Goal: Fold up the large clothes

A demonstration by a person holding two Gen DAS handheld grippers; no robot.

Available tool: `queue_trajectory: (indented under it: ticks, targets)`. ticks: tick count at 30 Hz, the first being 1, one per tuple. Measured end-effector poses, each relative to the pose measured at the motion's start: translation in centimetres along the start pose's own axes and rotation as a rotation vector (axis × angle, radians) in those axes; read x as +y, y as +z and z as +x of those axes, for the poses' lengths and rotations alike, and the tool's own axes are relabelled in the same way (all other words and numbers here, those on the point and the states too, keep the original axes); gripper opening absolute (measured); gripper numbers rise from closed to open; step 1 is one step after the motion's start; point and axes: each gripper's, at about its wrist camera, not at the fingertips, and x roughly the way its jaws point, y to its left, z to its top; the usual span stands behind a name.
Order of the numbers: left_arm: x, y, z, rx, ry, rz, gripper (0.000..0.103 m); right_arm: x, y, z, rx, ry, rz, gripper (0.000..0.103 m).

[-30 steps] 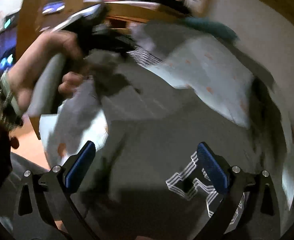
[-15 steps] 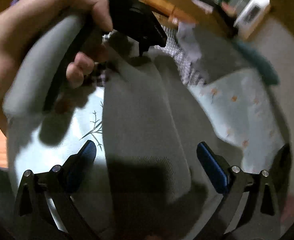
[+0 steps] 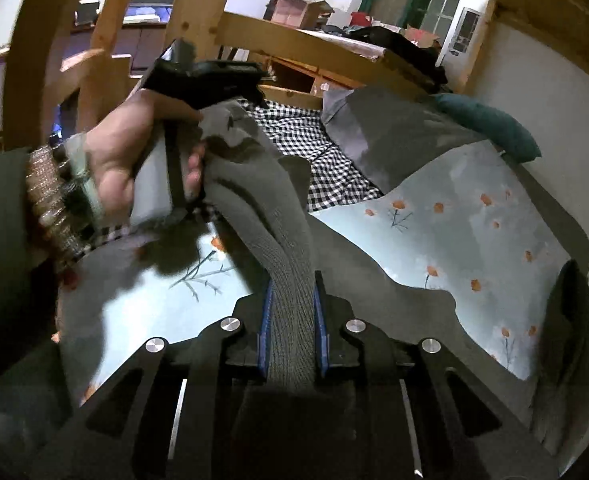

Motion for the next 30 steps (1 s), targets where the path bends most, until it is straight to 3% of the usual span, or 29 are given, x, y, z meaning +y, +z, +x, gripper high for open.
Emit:
queue_trajectory:
  ticks: [1, 2, 3, 4, 8, 9, 11, 12, 13, 16, 17, 20, 22, 24, 26, 30]
  targets:
    - [0.4, 0.2, 0.1, -0.007, -0.045, -0.029, 0.095, 0.0, -0.2, -0.1, 0.003, 0.005, -0.001, 0.018]
    - [0.4, 0.6, 0.7, 0.005, -0.059, -0.036, 0.066, -0.1, -0.3, 0.1, 0.014, 0.015, 0.0, 0.018]
    - [0.3, 0.7, 1.4, 0.03, -0.05, -0.029, 0.015, -0.1, -0.6, 0.2, 0.029, 0.031, 0.003, 0.018]
    - [0.2, 0.6, 1.8, 0.043, -0.03, -0.023, 0.009, -0.1, -0.7, 0.2, 0.035, 0.04, 0.01, 0.019]
    - [-1.6, 0.1, 2.5, 0.081, -0.08, 0.084, 0.009, -1.9, -1.0, 0.6, 0.052, 0.154, 0.174, 0.025]
    - [-2.7, -0.1, 2.6, 0.078, -0.092, 0.138, 0.009, -2.8, -1.1, 0.4, 0.052, 0.191, 0.237, 0.034]
    - [-5.1, -0.6, 2.3, 0.064, -0.093, 0.261, 0.009, -4.8, -0.9, -1.1, 0.011, 0.255, 0.364, 0.066]
    - [-6.7, -1.3, 1.9, 0.059, -0.088, 0.344, 0.009, -6.4, -0.7, -2.9, -0.055, 0.27, 0.428, 0.09]
    - [-7.8, -1.9, 1.9, 0.064, -0.092, 0.405, 0.009, -7.6, -0.6, -4.1, -0.095, 0.271, 0.475, 0.1]
    - [-11.5, -5.8, 2.9, 0.117, -0.087, 0.614, 0.008, -12.0, 0.4, -6.9, -0.146, 0.282, 0.591, 0.1]
    - [-13.2, -8.3, 3.3, 0.141, -0.075, 0.733, 0.008, -13.4, 0.8, -7.5, -0.143, 0.261, 0.612, 0.1]
    - [-17.0, -17.2, 2.8, 0.172, -0.031, 1.134, 0.009, -17.3, 1.3, -7.5, -0.069, 0.193, 0.699, 0.1]
    - [-17.8, -22.7, 2.3, 0.206, -0.03, 1.308, 0.009, -19.9, 0.0, -5.9, -0.015, 0.246, 0.844, 0.1]
    - [-17.4, -26.6, 2.6, 0.279, -0.018, 1.401, 0.009, -21.3, -2.2, -3.1, 0.076, 0.306, 0.972, 0.1]
    - [-16.6, -28.6, 3.4, 0.348, 0.015, 1.436, 0.009, -22.3, -4.3, 0.1, 0.166, 0.306, 1.047, 0.1]
    - [-15.3, -29.3, 2.9, 0.381, 0.042, 1.427, 0.008, -22.9, -5.7, 5.5, 0.25, 0.361, 1.145, 0.099]
